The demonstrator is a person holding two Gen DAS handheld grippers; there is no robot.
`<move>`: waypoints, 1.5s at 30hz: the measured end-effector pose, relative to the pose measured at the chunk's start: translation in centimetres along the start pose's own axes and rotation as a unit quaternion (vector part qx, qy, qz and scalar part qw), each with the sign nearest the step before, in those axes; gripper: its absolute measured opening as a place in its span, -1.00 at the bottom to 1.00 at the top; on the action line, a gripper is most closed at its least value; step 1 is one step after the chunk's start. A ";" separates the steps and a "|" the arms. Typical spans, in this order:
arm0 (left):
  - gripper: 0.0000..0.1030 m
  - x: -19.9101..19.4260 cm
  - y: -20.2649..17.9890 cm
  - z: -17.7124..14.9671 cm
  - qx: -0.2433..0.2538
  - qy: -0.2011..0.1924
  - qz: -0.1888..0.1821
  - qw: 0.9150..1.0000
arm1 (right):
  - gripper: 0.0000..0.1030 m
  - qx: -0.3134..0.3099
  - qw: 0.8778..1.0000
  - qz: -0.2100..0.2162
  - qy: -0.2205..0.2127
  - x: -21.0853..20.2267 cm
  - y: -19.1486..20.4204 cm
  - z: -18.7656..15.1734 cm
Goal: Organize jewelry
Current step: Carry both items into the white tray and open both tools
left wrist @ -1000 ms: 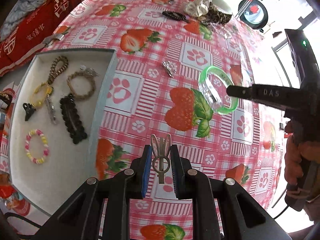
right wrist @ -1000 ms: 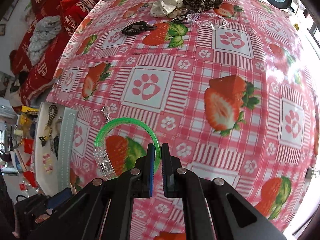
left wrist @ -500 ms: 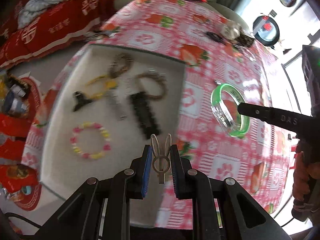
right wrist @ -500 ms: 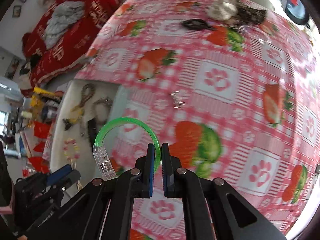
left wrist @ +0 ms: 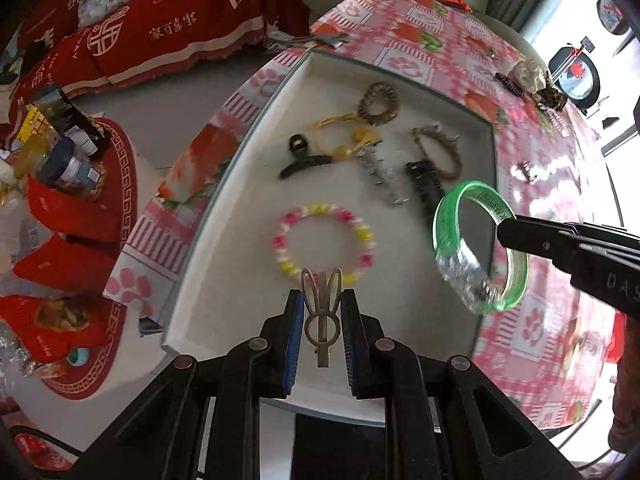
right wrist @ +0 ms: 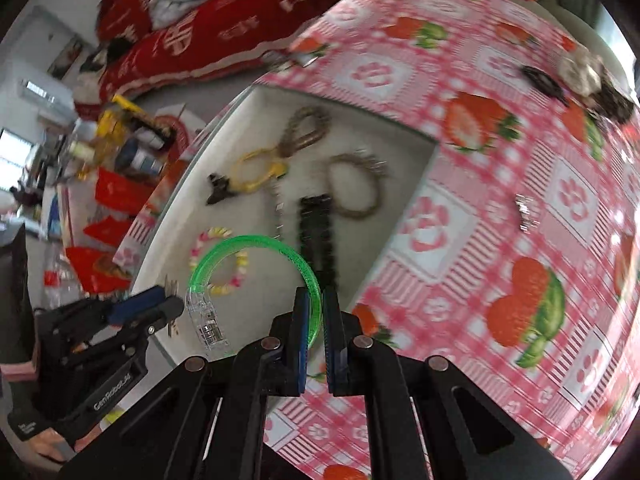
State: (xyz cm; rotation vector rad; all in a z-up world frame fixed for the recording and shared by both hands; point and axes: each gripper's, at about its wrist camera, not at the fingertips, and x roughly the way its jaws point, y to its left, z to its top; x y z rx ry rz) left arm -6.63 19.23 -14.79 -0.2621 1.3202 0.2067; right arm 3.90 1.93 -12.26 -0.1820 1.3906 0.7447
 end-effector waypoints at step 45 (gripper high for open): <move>-0.50 2.5 0.5 -0.1 0.021 0.027 0.053 0.998 | -0.60 -0.072 0.995 -0.045 0.055 2.9 3.0 -0.2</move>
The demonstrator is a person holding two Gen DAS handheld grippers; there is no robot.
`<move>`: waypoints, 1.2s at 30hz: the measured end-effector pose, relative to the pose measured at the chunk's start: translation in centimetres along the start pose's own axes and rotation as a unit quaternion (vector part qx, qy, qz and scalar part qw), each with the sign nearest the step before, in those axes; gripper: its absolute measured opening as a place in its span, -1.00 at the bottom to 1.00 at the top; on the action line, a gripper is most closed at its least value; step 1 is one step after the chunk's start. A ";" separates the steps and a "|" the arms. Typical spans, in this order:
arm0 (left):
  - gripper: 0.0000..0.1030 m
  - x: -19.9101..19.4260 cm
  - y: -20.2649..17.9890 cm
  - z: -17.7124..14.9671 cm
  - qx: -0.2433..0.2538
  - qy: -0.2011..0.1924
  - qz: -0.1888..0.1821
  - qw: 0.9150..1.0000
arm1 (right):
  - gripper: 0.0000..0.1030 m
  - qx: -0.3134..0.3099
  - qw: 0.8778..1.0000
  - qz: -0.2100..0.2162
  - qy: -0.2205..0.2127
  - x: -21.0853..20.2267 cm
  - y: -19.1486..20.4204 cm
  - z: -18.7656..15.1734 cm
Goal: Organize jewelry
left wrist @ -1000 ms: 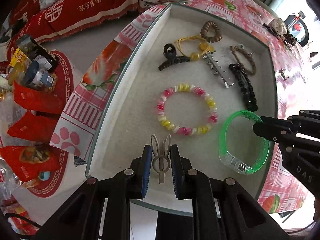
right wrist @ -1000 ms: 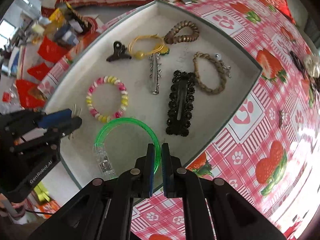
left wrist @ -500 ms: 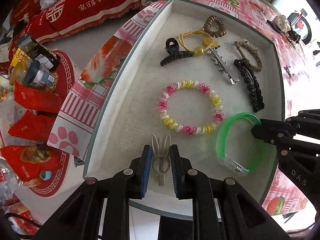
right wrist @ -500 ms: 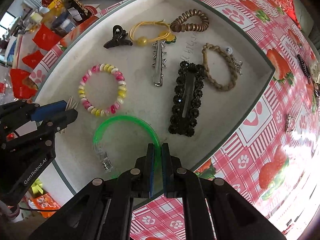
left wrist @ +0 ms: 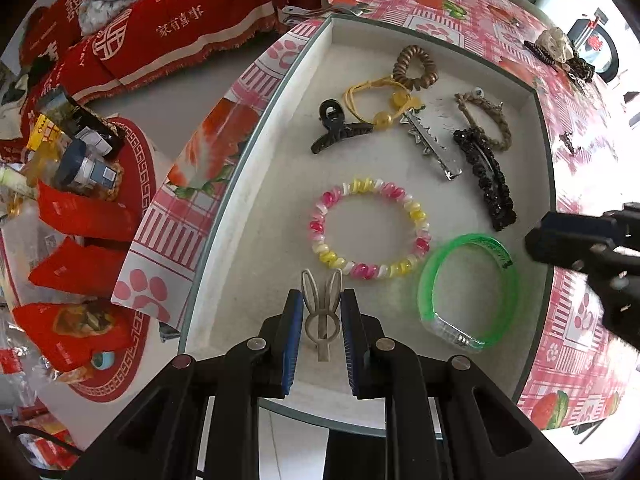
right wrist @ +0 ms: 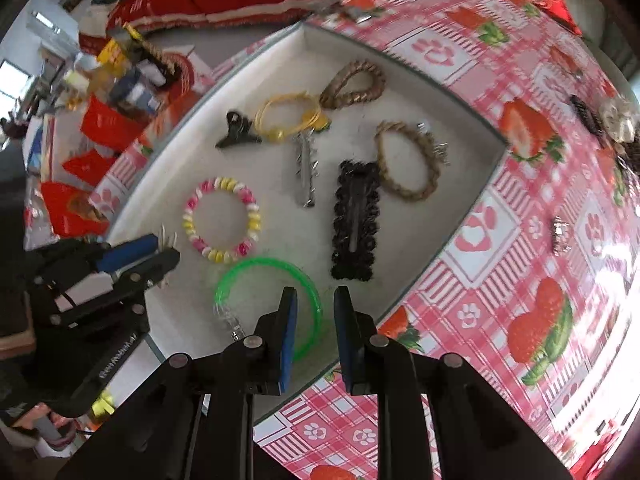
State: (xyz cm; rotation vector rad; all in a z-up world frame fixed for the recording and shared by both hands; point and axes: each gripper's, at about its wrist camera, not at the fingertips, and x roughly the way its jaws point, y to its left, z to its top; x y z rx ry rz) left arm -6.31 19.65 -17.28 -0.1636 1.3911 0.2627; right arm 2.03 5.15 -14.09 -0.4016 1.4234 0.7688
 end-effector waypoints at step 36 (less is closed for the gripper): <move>1.00 -6.0 -1.4 -1.3 0.015 -0.018 0.004 1.000 | -0.14 0.099 0.995 -0.006 0.014 -4.6 -1.8 -3.8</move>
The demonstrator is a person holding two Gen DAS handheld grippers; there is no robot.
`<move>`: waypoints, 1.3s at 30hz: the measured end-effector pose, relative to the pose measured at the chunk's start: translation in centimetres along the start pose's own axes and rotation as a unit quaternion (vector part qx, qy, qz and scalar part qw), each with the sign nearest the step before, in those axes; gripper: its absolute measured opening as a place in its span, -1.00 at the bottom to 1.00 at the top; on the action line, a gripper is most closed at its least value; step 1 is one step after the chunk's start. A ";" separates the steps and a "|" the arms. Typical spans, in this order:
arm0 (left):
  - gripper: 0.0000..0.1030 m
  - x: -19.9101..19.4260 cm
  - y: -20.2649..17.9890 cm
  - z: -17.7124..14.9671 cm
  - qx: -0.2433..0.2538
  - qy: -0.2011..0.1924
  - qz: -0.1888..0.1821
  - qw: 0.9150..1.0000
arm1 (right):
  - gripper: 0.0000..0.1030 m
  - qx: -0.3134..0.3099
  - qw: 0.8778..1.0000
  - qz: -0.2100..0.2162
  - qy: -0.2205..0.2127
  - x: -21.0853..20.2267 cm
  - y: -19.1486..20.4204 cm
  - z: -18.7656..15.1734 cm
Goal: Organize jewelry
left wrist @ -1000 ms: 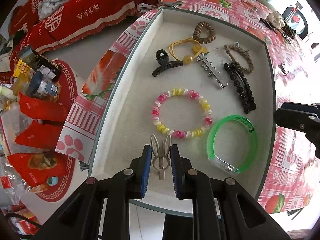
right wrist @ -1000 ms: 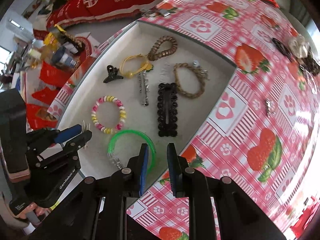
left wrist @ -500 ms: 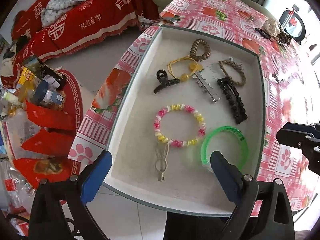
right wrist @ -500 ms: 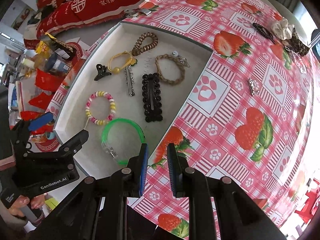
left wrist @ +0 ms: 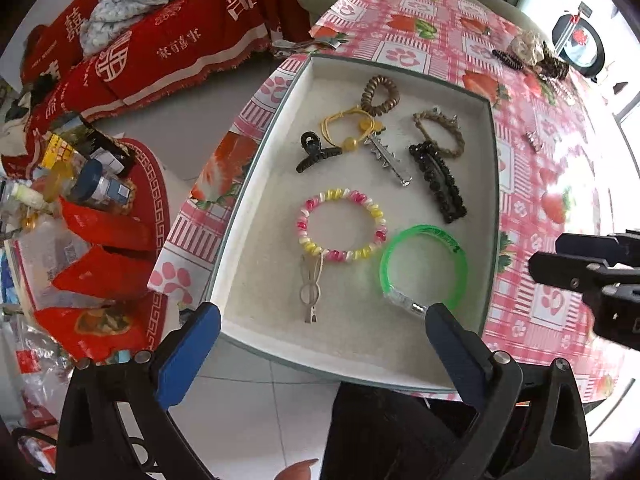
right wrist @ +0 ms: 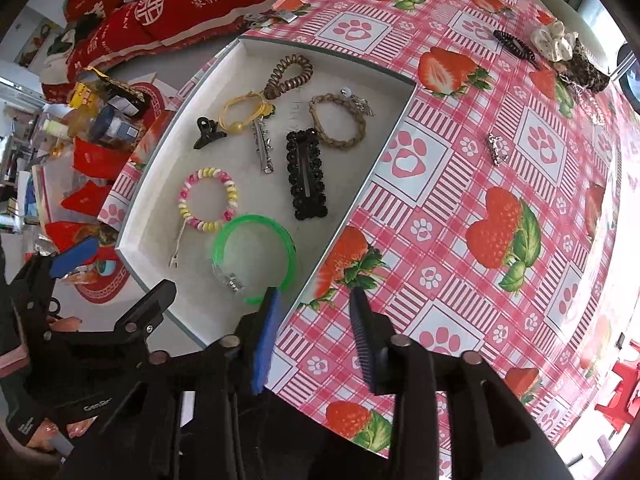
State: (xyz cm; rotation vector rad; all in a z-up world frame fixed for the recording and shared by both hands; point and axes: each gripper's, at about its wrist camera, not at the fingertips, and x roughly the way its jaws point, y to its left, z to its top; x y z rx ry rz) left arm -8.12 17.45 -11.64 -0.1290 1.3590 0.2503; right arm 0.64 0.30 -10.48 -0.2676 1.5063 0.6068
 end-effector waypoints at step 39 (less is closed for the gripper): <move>1.00 -11.6 1.4 2.4 0.002 -0.049 -0.001 0.999 | 0.77 0.010 0.995 -0.022 -0.094 -11.7 2.9 0.1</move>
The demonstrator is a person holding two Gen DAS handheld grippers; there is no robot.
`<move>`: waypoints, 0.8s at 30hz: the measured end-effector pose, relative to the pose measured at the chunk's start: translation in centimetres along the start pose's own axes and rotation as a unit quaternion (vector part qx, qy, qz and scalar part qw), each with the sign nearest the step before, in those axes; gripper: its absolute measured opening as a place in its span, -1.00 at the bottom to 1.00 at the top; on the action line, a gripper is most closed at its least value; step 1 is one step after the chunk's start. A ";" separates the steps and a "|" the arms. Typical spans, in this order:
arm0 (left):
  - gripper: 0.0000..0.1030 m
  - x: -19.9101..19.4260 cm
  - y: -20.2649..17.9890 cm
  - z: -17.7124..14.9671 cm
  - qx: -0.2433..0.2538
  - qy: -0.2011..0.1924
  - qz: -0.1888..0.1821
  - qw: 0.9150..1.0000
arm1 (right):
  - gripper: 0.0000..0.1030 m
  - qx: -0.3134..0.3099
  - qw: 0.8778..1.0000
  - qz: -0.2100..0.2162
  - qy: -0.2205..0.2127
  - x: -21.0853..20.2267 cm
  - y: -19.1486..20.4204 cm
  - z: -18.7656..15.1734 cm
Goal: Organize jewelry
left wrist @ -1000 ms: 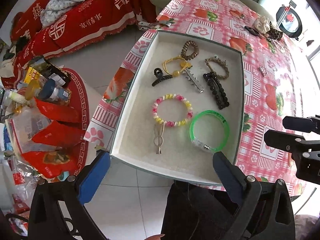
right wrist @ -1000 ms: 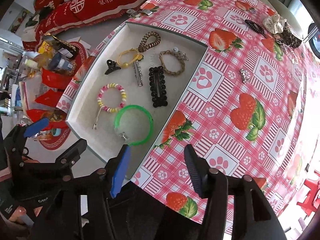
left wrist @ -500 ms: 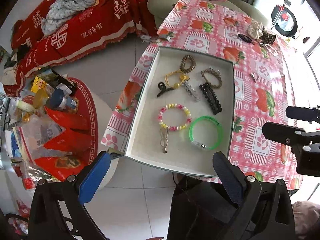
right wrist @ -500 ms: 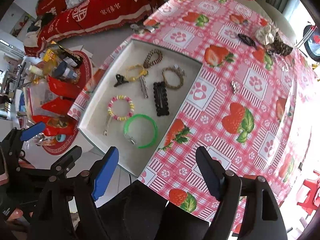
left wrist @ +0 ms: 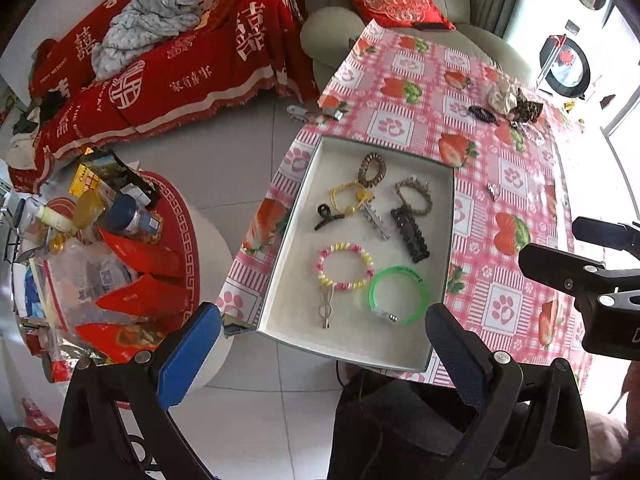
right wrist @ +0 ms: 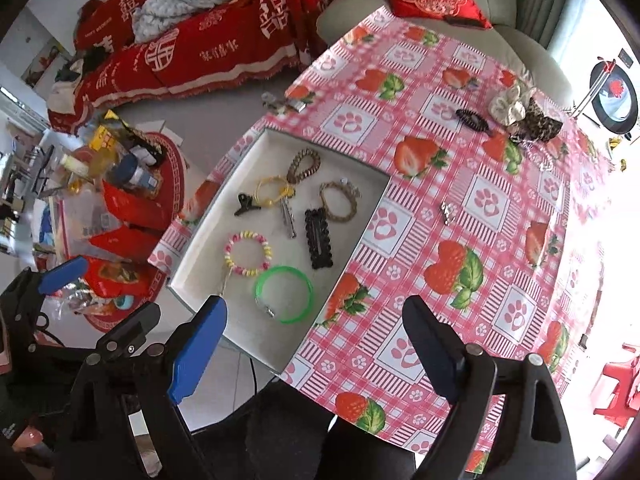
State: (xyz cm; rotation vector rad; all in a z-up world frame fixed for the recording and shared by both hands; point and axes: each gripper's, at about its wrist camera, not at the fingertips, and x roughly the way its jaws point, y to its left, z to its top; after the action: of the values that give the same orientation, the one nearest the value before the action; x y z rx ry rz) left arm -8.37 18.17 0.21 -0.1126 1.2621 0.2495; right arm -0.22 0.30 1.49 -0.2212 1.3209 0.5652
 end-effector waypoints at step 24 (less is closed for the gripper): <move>1.00 -1.7 -0.5 1.4 -0.003 -0.021 -0.007 1.000 | 0.79 0.002 0.997 -0.036 -0.063 -3.5 0.6 0.9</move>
State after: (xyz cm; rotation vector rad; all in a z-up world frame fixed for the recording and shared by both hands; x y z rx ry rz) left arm -7.49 17.78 2.24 -0.1212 1.2174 0.2422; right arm -0.29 0.31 5.17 -0.2247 1.1866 0.5078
